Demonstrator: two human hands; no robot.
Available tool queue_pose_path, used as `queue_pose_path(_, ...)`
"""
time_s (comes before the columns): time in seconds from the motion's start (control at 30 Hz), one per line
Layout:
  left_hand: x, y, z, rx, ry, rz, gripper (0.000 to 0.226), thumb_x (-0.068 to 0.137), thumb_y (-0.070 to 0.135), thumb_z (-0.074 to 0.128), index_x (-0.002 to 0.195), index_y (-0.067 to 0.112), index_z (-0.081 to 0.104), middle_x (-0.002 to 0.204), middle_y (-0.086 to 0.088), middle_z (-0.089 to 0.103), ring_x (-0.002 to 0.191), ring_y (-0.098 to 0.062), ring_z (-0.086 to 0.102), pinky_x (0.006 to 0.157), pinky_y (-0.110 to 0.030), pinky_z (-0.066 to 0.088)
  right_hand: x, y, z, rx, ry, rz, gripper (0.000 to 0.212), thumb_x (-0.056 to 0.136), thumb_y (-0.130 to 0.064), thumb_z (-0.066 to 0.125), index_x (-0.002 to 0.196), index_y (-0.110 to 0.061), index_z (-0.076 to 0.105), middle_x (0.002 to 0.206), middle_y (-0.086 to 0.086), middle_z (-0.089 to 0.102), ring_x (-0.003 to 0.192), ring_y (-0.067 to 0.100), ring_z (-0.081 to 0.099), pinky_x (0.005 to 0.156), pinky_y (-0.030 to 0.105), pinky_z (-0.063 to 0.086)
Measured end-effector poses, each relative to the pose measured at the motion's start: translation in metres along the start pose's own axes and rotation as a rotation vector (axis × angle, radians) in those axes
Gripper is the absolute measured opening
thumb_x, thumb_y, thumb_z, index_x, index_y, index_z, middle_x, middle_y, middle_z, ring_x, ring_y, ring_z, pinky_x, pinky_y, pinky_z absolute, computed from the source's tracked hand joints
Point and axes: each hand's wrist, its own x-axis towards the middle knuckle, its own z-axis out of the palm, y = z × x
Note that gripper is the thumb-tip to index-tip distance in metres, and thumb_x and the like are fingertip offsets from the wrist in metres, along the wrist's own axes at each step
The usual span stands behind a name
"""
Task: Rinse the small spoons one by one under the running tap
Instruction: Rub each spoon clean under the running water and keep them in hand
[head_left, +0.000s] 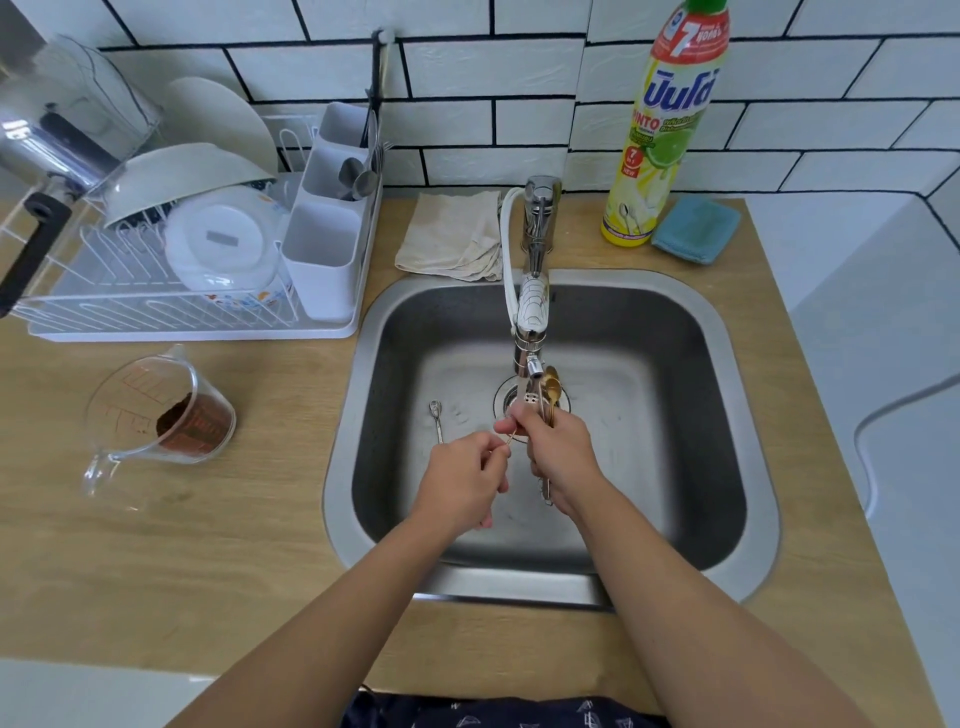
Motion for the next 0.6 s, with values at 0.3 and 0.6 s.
queue_pose_path(0.3, 0.0, 0.0, -0.002, 0.09, 0.046, 0.024, 0.019, 0.105, 0.029, 0.046, 0.096, 0.023, 0.062, 0.07, -0.001, 0.065, 0.04, -0.011, 0.06, 0.039, -0.022, 0.048, 0.001, -0.005, 0.001, -0.062, -0.04, -0.017, 0.016, 0.101, -0.026, 0.061, 0.102, -0.016, 0.073, 0.084, -0.007, 0.08, 0.045, 0.005, 0.04, 0.042, 0.02, 0.033)
queue_pose_path(0.6, 0.008, 0.0, -0.024, -1.159, -0.384, -0.531, 0.016, 0.102, 0.021, 0.053, 0.097, 0.008, 0.061, 0.056, 0.006, 0.035, 0.028, -0.001, 0.028, 0.024, -0.015, 0.02, 0.003, -0.002, -0.008, 0.261, -0.221, 0.096, 0.024, 0.102, -0.033, 0.064, 0.108, -0.011, 0.071, 0.104, 0.001, 0.08, 0.044, 0.004, 0.027, 0.039, 0.018, 0.025)
